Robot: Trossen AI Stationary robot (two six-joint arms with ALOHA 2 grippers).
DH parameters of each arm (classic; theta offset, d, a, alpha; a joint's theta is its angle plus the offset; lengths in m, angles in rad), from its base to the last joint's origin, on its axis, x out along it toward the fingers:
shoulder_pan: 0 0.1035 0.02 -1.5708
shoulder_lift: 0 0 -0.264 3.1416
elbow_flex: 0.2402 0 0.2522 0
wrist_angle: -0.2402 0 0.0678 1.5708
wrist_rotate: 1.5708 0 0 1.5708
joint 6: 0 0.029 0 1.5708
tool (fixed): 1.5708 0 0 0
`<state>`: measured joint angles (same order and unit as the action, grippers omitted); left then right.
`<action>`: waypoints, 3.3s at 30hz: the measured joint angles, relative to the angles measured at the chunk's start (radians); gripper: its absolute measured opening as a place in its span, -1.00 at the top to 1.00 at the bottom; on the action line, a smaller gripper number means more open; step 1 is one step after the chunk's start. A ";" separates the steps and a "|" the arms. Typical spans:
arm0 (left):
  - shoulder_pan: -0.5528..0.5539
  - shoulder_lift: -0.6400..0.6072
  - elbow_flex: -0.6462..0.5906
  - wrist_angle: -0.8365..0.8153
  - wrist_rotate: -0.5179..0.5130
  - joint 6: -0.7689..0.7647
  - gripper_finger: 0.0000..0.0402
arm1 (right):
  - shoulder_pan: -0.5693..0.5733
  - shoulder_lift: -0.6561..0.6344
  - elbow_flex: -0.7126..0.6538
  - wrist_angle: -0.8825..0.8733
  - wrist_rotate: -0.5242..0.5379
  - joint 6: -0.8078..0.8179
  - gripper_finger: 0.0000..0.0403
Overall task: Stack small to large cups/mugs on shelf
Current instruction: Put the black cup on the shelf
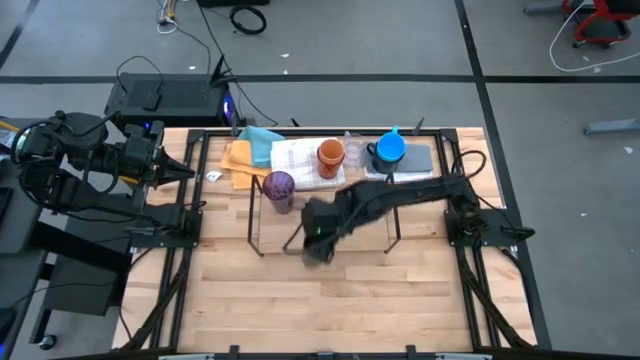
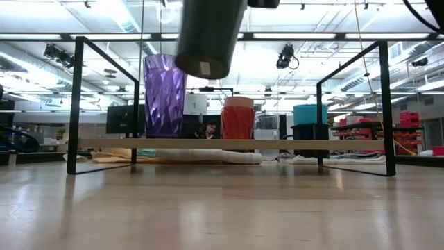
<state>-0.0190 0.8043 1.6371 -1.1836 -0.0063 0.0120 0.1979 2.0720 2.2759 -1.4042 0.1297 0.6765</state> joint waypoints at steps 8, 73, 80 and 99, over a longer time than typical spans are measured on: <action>0.000 0.000 0.000 0.003 0.000 0.000 0.80 | -0.151 0.003 0.016 -0.083 0.099 0.104 0.99; 0.000 0.000 0.000 0.004 0.000 -0.001 0.81 | -0.335 0.005 -0.208 0.123 0.028 0.132 0.79; 0.000 0.000 0.000 0.004 0.000 0.000 0.85 | -0.335 0.005 -0.208 0.139 0.020 0.125 0.71; 0.000 0.000 0.000 0.000 0.000 0.000 0.84 | -0.335 0.005 -0.208 0.152 0.016 0.136 0.62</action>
<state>-0.0191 0.8043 1.6371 -1.1839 -0.0059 0.0120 -0.1374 2.0773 2.0682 -1.2526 0.1462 0.8127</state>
